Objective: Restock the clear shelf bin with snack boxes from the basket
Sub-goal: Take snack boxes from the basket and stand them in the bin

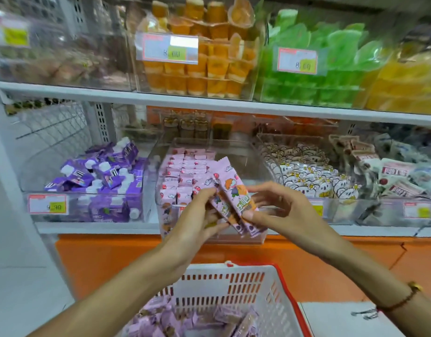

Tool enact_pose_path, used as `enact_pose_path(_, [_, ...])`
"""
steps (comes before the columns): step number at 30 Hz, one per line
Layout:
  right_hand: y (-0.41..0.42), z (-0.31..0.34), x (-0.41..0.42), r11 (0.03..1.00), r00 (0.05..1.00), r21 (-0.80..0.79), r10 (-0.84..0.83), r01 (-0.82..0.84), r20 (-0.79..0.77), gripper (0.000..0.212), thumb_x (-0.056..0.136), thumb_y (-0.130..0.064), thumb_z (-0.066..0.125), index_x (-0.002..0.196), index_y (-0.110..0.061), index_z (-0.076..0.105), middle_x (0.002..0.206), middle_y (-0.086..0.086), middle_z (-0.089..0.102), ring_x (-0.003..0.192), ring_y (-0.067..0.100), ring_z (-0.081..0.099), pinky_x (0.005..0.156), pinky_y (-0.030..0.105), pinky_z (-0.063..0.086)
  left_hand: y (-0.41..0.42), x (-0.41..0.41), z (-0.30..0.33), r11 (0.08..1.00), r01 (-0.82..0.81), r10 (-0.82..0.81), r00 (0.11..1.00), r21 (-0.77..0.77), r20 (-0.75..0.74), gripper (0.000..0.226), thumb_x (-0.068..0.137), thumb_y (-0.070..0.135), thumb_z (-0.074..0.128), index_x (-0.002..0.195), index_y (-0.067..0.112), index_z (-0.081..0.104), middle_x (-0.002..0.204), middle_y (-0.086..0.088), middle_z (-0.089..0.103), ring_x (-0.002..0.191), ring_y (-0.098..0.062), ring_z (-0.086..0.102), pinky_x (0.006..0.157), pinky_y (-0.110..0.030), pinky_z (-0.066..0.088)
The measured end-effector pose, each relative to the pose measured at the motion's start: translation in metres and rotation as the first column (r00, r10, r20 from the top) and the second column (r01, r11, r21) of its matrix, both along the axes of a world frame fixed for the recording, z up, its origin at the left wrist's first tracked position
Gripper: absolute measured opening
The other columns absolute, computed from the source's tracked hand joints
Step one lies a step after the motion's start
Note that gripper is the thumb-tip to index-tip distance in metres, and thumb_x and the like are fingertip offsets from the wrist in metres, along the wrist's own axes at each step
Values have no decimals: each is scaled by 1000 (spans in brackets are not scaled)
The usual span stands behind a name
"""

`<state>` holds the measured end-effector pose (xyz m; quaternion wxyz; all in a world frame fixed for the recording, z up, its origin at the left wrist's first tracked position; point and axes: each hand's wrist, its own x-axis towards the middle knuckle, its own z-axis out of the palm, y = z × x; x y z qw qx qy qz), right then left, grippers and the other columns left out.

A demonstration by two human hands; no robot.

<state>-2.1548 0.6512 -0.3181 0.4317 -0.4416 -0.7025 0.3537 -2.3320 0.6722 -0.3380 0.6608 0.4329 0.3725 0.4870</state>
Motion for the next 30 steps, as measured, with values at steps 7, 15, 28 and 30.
enact_pose_path(7, [0,-12,-5,1000,999,18,12,-13,49,37,67,-27,78,103,-22,71,93,-1,71,88,18,68,69,34,60,-5,3,-4,942,148,1,897,301,-443,73,65,64,58,126,28,40,117,14,60,102,10,55,79,-7,45])
enact_pose_path(15, [9,32,4,997,984,-12,78,-77,157,76,62,-36,77,131,-35,45,125,-12,54,100,4,63,81,22,55,1,-16,17,752,246,362,622,612,-694,61,64,69,58,108,41,26,89,28,48,81,10,50,62,-3,41])
enact_pose_path(28, [44,65,-2,977,959,204,9,-69,283,48,63,-19,85,104,-15,61,93,-8,71,82,1,67,72,10,49,35,-12,39,572,261,552,578,778,-601,101,51,56,82,137,30,35,148,14,23,131,-8,33,106,-30,35])
enact_pose_path(30, [55,65,4,954,965,292,-139,70,223,51,60,-32,85,103,-18,61,89,-11,71,78,-4,65,69,8,48,46,-28,35,525,161,660,543,836,-519,112,53,61,77,146,30,23,151,21,10,138,-5,19,107,-26,22])
